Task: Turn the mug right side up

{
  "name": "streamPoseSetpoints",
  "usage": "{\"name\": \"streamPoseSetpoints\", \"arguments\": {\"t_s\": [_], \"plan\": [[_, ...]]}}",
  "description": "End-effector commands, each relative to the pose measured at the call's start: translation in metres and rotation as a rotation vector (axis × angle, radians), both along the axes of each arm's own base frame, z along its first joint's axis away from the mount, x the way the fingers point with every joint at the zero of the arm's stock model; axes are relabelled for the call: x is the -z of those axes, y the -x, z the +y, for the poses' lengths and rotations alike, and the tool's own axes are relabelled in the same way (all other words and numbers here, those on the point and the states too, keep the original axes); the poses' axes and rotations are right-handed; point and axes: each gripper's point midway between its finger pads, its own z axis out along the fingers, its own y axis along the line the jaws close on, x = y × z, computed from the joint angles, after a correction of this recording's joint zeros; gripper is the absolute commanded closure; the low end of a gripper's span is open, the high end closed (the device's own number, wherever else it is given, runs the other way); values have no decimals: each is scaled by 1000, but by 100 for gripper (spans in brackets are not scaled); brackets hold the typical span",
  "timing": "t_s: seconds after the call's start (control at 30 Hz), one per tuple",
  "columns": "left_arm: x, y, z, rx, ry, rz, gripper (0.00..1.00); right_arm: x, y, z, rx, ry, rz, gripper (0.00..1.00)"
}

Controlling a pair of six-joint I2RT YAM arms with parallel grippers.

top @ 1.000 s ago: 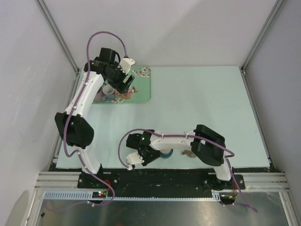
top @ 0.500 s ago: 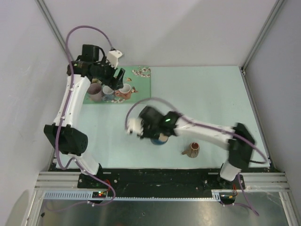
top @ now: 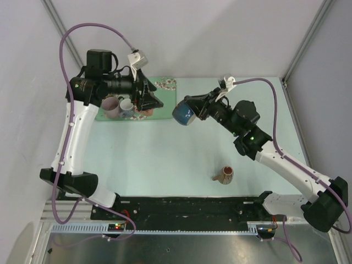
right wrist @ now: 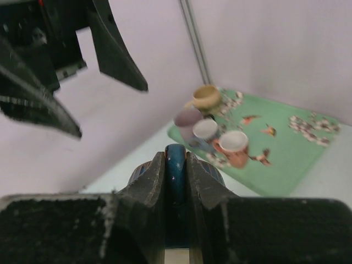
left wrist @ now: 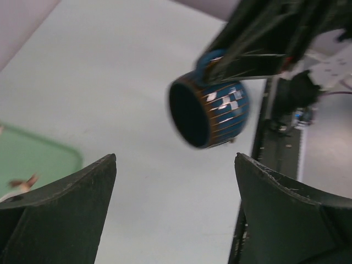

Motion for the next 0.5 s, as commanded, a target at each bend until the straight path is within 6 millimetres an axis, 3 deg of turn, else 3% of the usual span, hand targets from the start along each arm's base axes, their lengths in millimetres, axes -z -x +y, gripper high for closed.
{"name": "streamPoseSetpoints", "arguments": {"t_s": [0.0,0.17,0.33,0.43,0.47], "plan": [[-34,49,-33,213,134,37,7,-96,15,-12,-31,-369,-141,100],[-33,56,-50,266,137,68,7,-115,18,-16,-32,-447,-196,100],[-32,59,-65,309,138,89,8,-115,16,-10,-59,-475,-193,100],[-29,59,-75,340,150,141,17,-113,14,-5,-78,-481,-188,100],[-29,60,-77,350,156,155,28,-112,13,-4,-80,-481,-186,100]]}}
